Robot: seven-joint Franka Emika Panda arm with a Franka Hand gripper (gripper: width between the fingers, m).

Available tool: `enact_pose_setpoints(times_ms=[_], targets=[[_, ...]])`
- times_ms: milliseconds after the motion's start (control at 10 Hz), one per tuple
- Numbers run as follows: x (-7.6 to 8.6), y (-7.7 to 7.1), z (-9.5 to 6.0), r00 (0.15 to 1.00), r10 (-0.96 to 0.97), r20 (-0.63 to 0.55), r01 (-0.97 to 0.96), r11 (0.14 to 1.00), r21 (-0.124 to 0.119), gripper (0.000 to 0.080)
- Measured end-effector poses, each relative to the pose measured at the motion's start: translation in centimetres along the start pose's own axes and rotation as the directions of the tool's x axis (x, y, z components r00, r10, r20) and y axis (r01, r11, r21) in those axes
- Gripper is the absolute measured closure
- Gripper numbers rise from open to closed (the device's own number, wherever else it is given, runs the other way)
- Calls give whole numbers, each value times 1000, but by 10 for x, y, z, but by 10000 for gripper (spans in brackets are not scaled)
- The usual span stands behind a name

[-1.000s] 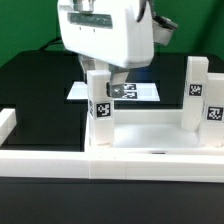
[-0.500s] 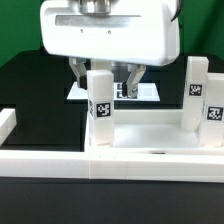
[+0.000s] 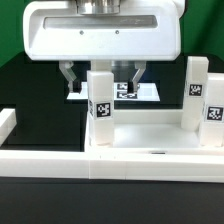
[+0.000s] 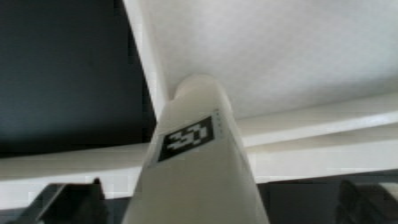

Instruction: Assemble desk

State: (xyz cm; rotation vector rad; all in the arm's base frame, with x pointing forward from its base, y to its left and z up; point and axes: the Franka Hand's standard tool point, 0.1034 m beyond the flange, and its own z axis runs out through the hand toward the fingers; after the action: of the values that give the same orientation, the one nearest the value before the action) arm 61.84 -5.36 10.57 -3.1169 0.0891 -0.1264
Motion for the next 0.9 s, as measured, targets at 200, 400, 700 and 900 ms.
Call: enact_pose_setpoints(times_ms=[200, 400, 700, 900], targets=[[0, 2, 0, 981, -195, 6, 195, 981, -14, 151], [1, 3, -1, 957, -289, 8, 290, 957, -19, 197], [1, 4, -1, 950, -312, 10, 312, 950, -22, 373], [1, 4, -1, 951, -310, 9, 310, 950, -22, 511]])
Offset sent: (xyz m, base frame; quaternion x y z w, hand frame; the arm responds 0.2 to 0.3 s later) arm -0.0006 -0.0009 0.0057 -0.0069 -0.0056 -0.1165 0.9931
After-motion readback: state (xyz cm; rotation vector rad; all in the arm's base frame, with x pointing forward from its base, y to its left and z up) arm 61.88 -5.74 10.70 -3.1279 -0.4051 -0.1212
